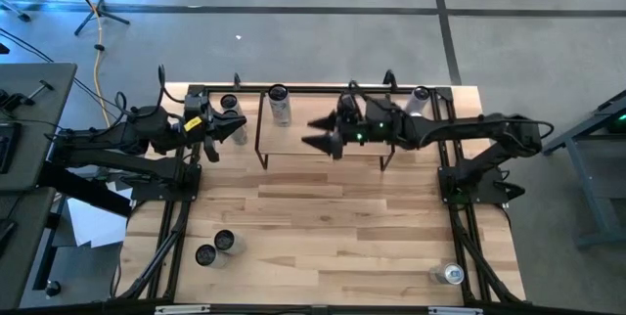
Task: Place canned beverage on shelf
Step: Put the right white pink soda can on the shelf
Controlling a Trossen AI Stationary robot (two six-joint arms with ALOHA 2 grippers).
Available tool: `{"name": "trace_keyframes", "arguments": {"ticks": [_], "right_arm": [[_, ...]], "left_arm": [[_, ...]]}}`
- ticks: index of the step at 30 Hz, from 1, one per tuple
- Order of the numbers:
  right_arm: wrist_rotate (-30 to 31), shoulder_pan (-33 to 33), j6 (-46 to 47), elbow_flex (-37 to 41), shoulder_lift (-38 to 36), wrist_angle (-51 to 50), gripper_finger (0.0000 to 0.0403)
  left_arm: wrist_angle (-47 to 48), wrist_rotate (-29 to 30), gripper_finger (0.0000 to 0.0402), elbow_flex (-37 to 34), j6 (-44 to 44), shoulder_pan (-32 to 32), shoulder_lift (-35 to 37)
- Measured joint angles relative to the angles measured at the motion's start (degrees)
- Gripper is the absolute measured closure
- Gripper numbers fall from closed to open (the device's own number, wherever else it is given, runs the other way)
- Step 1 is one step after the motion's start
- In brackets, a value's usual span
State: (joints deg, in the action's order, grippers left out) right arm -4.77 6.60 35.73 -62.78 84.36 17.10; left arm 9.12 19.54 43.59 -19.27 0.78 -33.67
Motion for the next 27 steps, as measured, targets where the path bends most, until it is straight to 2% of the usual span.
{"name": "trace_keyframes", "arguments": {"ticks": [3, 5, 9, 13, 21, 25, 27], "right_arm": [[1.5, -1.3, 3.5, 0.0, 0.0, 0.0, 0.0013], [5.4, -1.8, 3.9, 0.0, 0.0, -0.4, 0.0013], [13.7, -2.1, -0.7, 0.0, 0.1, -5.1, 0.0013], [15.7, -2.4, -10.6, -1.4, 1.1, -4.6, 0.0013], [33.2, -5.1, -32.0, -12.6, 12.8, -6.5, 0.0013], [43.2, -4.8, -31.3, -18.5, 18.4, -6.1, 0.0013], [46.1, -4.0, -30.4, -20.8, 20.5, -6.2, 0.0013]], "left_arm": [[0.0, 0.0, 0.0399, 0.0, 0.0, 0.0, 0.0], [0.0, 0.0, 0.0399, 0.0, -0.1, 0.0, 0.0], [0.0, 0.0, 0.0399, 0.0, -0.1, 0.0, 0.0], [0.0, -0.1, 0.0399, 0.0, -0.1, 0.0, 0.0], [-0.2, -0.1, 0.0399, 0.0, -0.2, 0.0, 0.0], [-0.4, -0.1, 0.0399, 0.0, -0.2, 0.0, 0.0], [-0.4, -0.1, 0.0399, 0.0, -0.2, 0.0, 0.0]]}}
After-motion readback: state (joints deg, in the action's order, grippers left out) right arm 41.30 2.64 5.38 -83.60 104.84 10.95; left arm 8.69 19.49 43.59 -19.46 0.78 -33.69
